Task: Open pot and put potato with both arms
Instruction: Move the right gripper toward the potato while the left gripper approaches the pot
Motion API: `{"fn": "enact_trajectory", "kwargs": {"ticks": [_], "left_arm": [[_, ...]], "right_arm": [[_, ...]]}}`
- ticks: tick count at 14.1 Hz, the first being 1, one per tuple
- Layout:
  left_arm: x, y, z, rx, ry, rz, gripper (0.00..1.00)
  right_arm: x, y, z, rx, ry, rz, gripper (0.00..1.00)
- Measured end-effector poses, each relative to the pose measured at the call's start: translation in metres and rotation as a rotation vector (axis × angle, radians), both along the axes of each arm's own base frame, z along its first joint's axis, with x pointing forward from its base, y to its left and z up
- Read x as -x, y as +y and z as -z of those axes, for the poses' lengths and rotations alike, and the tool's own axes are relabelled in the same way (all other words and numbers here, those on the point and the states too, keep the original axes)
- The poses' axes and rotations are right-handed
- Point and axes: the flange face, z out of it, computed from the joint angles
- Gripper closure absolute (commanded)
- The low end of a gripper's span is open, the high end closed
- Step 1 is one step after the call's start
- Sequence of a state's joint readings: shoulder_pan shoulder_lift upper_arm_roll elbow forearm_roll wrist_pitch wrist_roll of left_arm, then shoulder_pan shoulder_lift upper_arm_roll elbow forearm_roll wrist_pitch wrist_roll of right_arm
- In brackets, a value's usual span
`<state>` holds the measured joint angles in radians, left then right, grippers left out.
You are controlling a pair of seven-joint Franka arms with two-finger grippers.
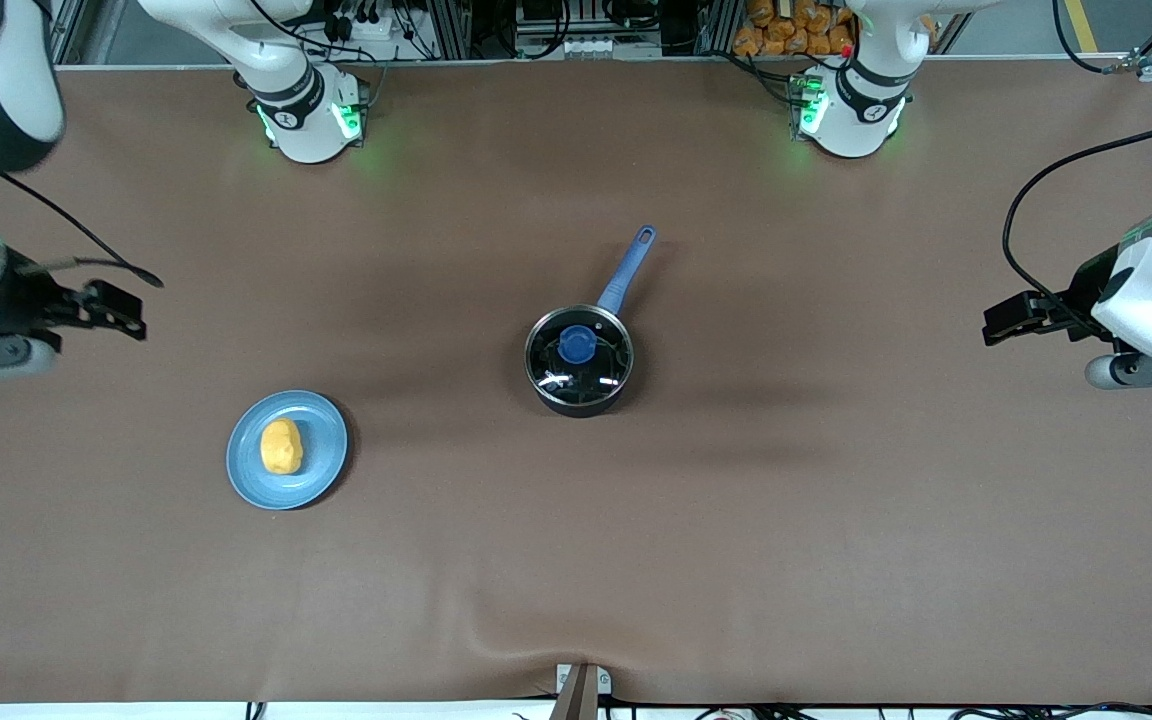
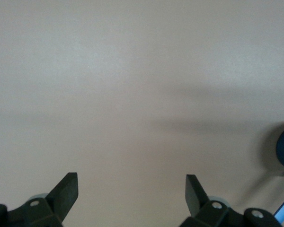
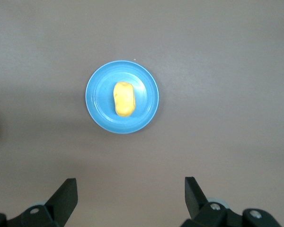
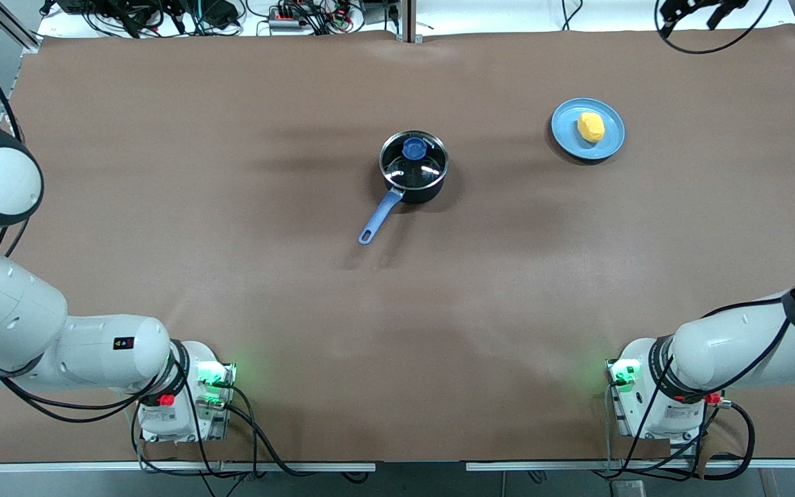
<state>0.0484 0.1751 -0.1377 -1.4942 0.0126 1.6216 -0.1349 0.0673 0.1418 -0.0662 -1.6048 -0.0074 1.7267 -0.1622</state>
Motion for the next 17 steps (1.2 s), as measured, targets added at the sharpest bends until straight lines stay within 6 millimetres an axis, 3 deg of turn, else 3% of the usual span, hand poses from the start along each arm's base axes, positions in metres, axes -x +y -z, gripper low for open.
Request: {"fn": "enact_trajectory", "kwargs": {"ticks": [4, 9, 11, 13, 15, 17], "left_arm": [[0.002, -0.021, 0.006, 0.007, 0.019, 0.038, 0.0], [-0.008, -0.023, 0.019, -0.023, 0.025, 0.084, 0.0], [-0.009, -0.048, 0.014, -0.018, 0.008, 0.125, 0.0], [-0.002, -0.092, 0.009, -0.013, -0.004, 0.186, 0.0], [0.005, -0.137, 0.021, -0.012, 0.013, 0.213, 0.0], [0.002, -0.169, 0.038, -0.004, 0.008, 0.243, 0.0]], "right_arm": [[-0.006, 0.004, 0.039, -0.016, 0.002, 0.0, 0.0], [-0.007, 0.006, 0.082, -0.041, 0.016, 0.014, 0.0], [-0.012, 0.007, 0.099, -0.04, 0.023, 0.014, 0.0], [-0.018, 0.008, 0.115, -0.038, 0.024, 0.013, 0.0], [-0.023, 0.01, 0.129, -0.037, 0.023, 0.012, 0.0], [-0.028, 0.012, 0.145, -0.035, 0.024, 0.009, 0.0]]}}
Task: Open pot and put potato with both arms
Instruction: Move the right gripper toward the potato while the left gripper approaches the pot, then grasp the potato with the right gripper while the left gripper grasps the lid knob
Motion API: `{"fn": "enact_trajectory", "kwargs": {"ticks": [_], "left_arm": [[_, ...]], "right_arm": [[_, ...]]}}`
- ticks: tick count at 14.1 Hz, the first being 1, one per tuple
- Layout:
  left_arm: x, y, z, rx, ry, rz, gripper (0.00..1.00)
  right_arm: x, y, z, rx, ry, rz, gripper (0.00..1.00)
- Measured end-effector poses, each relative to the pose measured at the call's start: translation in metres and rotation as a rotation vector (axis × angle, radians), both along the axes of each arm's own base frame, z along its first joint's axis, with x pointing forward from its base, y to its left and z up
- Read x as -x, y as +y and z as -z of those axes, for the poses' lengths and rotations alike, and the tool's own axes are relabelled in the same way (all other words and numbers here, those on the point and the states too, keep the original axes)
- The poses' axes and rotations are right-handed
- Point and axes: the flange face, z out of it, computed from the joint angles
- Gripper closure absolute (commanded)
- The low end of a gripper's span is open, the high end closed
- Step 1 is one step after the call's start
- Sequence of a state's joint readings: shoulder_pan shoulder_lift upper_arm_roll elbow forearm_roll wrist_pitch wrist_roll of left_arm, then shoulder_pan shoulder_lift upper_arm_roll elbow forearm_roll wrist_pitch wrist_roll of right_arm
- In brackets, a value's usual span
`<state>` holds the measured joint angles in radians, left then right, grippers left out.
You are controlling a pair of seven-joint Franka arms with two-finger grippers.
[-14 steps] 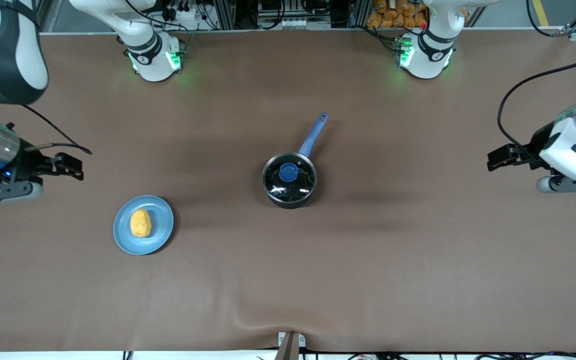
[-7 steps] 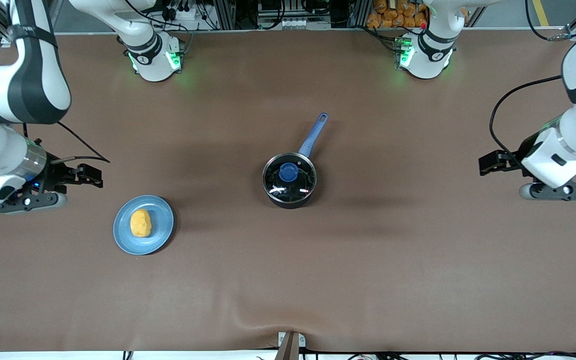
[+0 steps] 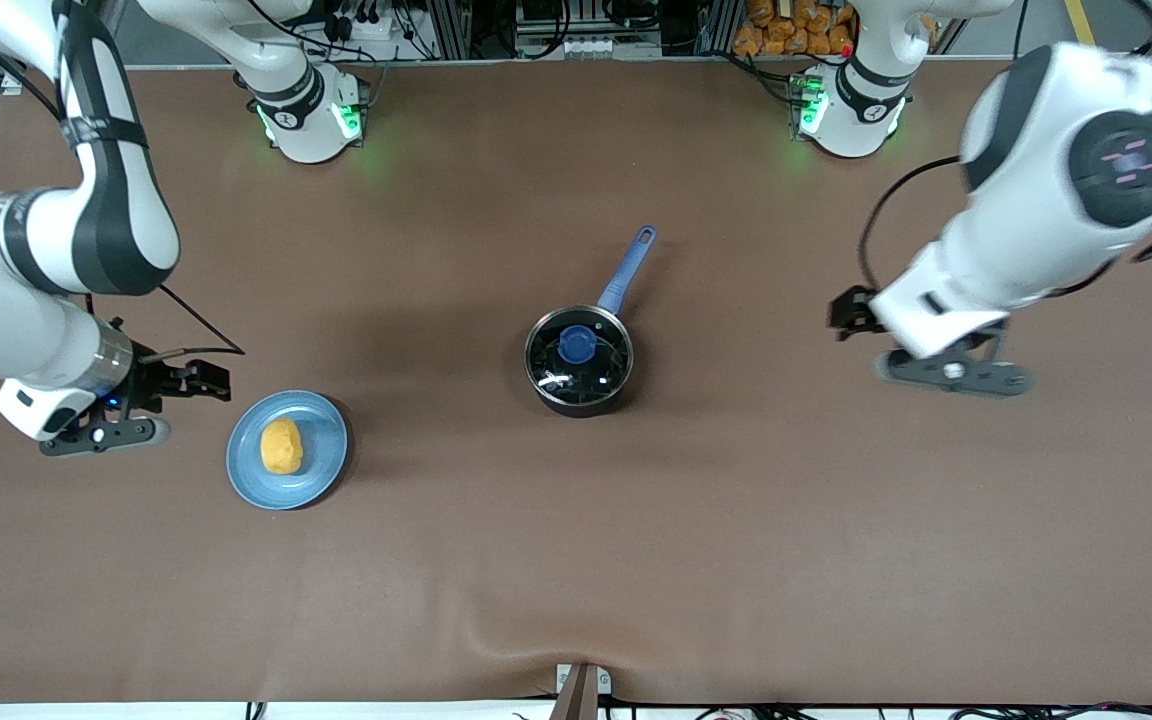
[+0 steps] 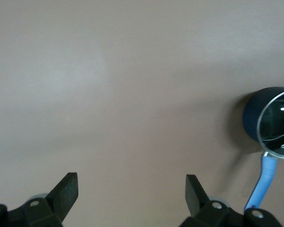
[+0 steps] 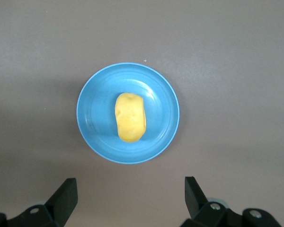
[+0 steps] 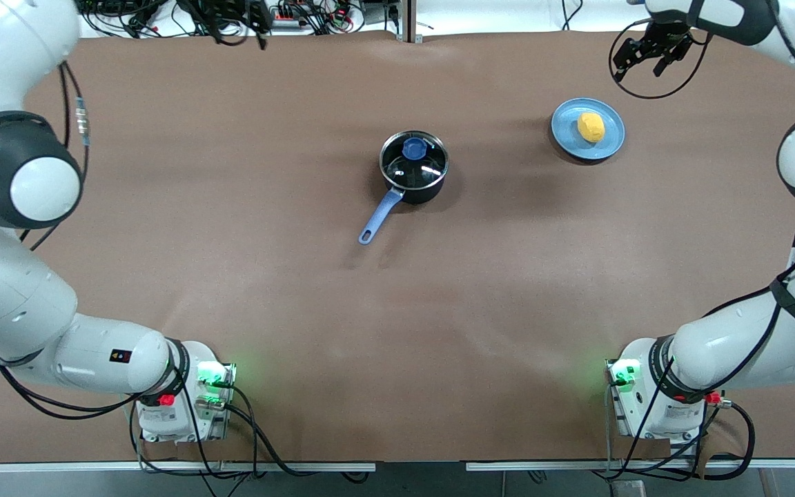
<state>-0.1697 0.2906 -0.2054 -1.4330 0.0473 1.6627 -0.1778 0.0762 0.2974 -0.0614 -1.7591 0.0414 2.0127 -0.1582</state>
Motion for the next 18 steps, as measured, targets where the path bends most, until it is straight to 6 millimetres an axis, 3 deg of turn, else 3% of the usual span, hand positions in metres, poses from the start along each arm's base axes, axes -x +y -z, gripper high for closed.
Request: {"fn": "enact_trajectory", "kwargs": {"ticks": [3, 6, 9, 13, 18], "left_arm": [[-0.004, -0.045, 0.019, 0.025, -0.031, -0.022, 0.0], [0.009, -0.113, 0.041, 0.046, -0.046, -0.042, 0.0], [0.019, -0.167, 0.07, 0.083, -0.05, -0.104, 0.0], [0.022, -0.205, 0.101, 0.128, -0.077, -0.106, 0.0], [0.042, -0.254, 0.132, 0.163, -0.093, -0.08, 0.0]], "right_arm": [[-0.007, 0.01, 0.031, 0.003, 0.004, -0.013, 0.0], [-0.014, 0.014, 0.07, -0.008, 0.002, -0.002, 0.0], [-0.018, 0.016, 0.104, -0.019, 0.012, 0.01, 0.0], [-0.02, 0.02, 0.135, -0.017, -0.013, 0.011, 0.0], [-0.011, 0.022, 0.174, -0.01, -0.058, 0.013, 0.0]]}}
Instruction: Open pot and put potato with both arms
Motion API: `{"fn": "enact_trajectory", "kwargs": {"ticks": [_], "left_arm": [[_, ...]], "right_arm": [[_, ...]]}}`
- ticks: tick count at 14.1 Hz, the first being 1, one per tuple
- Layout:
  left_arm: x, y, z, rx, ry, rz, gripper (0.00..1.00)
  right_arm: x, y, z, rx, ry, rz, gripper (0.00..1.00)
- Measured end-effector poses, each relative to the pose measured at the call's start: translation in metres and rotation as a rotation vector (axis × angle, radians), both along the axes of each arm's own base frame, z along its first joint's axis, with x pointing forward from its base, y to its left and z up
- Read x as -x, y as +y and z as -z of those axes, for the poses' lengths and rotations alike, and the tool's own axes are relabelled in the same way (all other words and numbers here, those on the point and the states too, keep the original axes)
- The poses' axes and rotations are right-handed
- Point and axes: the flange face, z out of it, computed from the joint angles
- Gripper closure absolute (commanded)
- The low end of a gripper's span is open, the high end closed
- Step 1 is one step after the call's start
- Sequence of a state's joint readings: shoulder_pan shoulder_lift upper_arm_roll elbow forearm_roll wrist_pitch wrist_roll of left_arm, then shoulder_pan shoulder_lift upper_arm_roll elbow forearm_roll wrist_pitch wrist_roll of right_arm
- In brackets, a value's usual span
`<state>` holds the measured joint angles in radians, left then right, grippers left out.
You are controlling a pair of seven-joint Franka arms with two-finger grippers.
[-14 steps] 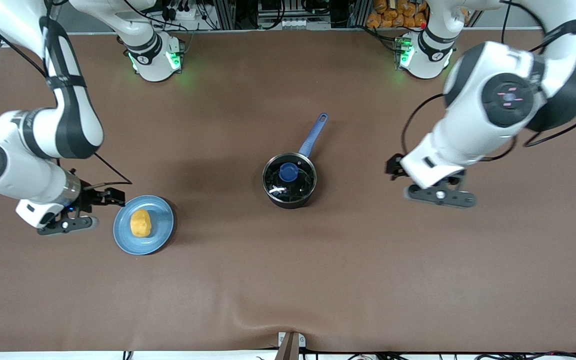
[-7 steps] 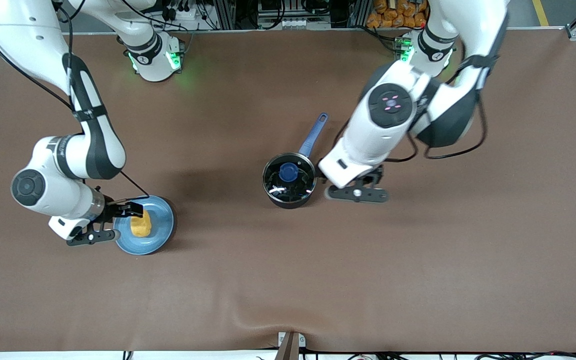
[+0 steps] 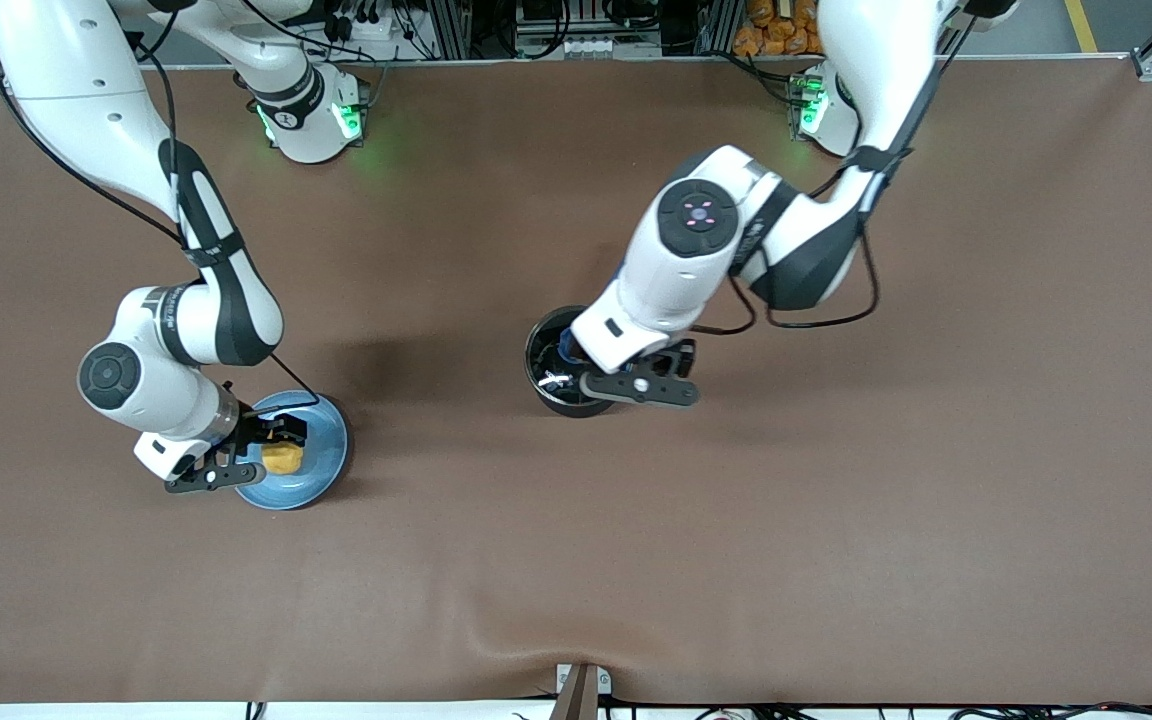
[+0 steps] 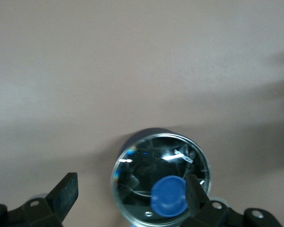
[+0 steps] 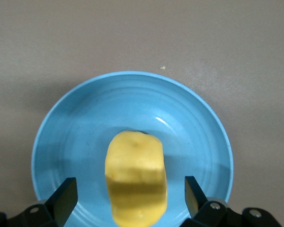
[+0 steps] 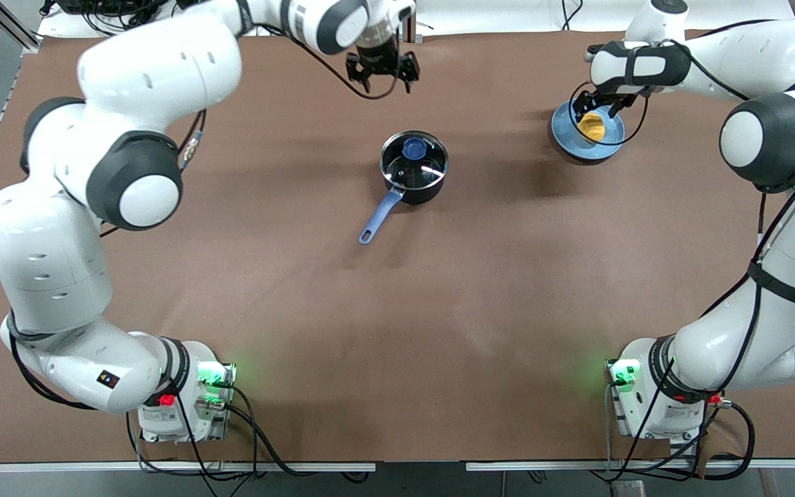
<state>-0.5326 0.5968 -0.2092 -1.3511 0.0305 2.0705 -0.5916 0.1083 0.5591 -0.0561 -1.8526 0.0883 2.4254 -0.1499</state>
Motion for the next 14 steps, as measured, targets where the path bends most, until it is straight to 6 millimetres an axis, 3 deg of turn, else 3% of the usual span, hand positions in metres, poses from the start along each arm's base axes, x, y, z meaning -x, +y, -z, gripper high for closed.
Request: {"fn": "enact_trajectory", "kwargs": {"ticks": [4, 7, 9, 11, 14], "left_arm": [[0.016, -0.032, 0.037, -0.014, 0.03, -0.019, 0.0], [0.016, -0.033, 0.04, -0.016, 0.035, -0.038, 0.0], [0.017, -0.034, 0.046, -0.02, 0.045, -0.054, 0.0], [0.024, -0.041, 0.054, -0.028, 0.061, -0.075, 0.0], [0.041, -0.056, 0.065, -0.044, 0.086, -0.108, 0.0]], "right_arm": [[0.0, -0.001, 0.019, 0.004, -0.014, 0.003, 0.0], [0.0, -0.002, 0.026, 0.005, -0.015, 0.004, 0.55], [0.0, -0.002, 0.026, 0.005, -0.016, 0.005, 0.8], [-0.001, -0.003, 0.025, 0.005, -0.018, 0.009, 0.87], [-0.001, -0.004, 0.025, 0.005, -0.016, 0.012, 0.88]]}}
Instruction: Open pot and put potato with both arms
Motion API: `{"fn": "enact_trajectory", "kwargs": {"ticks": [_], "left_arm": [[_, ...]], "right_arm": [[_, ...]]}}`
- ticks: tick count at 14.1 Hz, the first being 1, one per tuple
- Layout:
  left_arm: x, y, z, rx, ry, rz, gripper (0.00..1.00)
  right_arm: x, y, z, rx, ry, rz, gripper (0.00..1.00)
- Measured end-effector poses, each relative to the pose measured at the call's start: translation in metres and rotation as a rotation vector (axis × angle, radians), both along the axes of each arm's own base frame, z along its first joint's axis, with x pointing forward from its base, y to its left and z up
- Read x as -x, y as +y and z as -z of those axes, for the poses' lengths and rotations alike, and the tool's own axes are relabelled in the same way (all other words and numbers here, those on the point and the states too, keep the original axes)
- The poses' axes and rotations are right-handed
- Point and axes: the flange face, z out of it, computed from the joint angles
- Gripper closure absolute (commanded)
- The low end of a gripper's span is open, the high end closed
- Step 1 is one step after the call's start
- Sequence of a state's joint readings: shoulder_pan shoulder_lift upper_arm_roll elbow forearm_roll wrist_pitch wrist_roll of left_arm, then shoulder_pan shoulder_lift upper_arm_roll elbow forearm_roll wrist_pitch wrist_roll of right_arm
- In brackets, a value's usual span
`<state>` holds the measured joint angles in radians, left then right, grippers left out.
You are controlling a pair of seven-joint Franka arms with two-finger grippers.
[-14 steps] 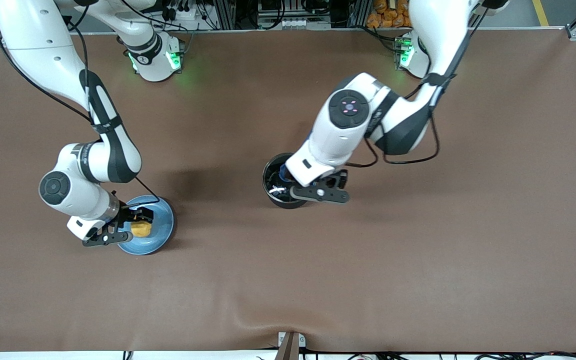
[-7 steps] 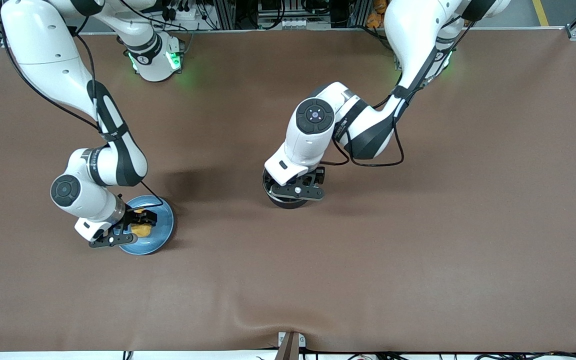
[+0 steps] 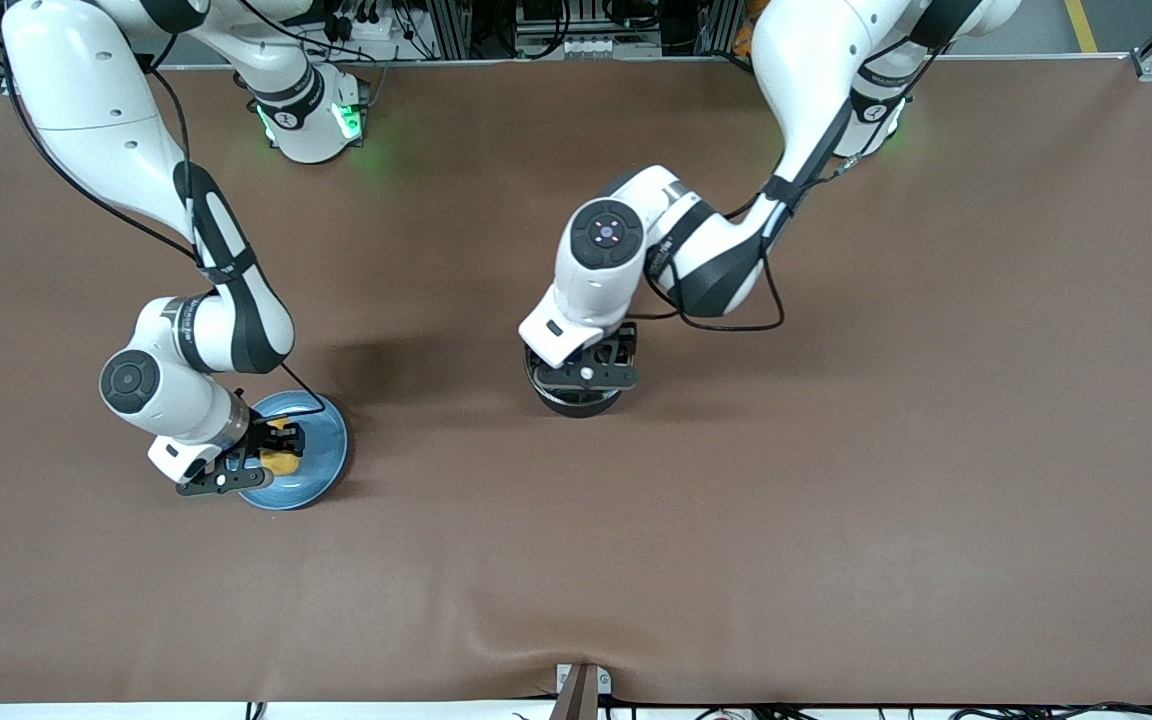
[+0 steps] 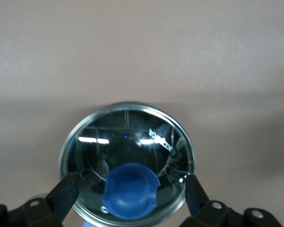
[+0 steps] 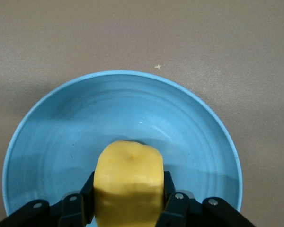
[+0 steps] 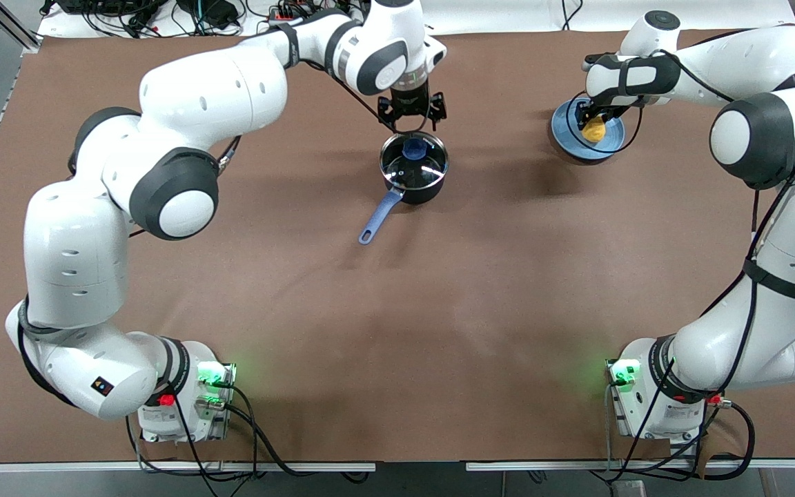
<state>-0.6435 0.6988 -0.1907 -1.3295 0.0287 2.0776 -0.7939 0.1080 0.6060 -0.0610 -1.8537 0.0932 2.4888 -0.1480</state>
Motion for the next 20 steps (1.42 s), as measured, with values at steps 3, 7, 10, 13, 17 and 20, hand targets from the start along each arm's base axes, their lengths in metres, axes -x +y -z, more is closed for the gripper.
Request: {"fn": "enact_trajectory", "kwargs": {"ticks": [3, 7, 10, 13, 17, 20], "left_arm": [[0.005, -0.004, 0.003, -0.008, 0.004, 0.003, 0.0], [0.005, 0.0, 0.017, -0.048, -0.001, 0.033, 0.0], [0.01, -0.003, 0.028, -0.058, 0.012, 0.042, 0.0], [0.016, -0.007, 0.033, -0.064, 0.018, 0.051, 0.0], [0.017, -0.006, 0.042, -0.073, 0.025, 0.07, 0.12], [0.017, -0.006, 0.046, -0.076, 0.03, 0.077, 0.51]], "right_arm": [[0.0, 0.0, 0.0, 0.0, 0.005, 0.0, 0.88], [0.0, 0.0, 0.0, 0.0, 0.006, 0.001, 0.88], [0.0, -0.001, 0.0, 0.0, 0.006, 0.001, 0.88], [0.0, -0.001, 0.0, 0.0, 0.006, 0.001, 0.89], [0.0, -0.001, 0.0, 0.0, 0.006, 0.001, 0.9], [0.0, -0.001, 0.0, 0.0, 0.006, 0.002, 0.9]]}}
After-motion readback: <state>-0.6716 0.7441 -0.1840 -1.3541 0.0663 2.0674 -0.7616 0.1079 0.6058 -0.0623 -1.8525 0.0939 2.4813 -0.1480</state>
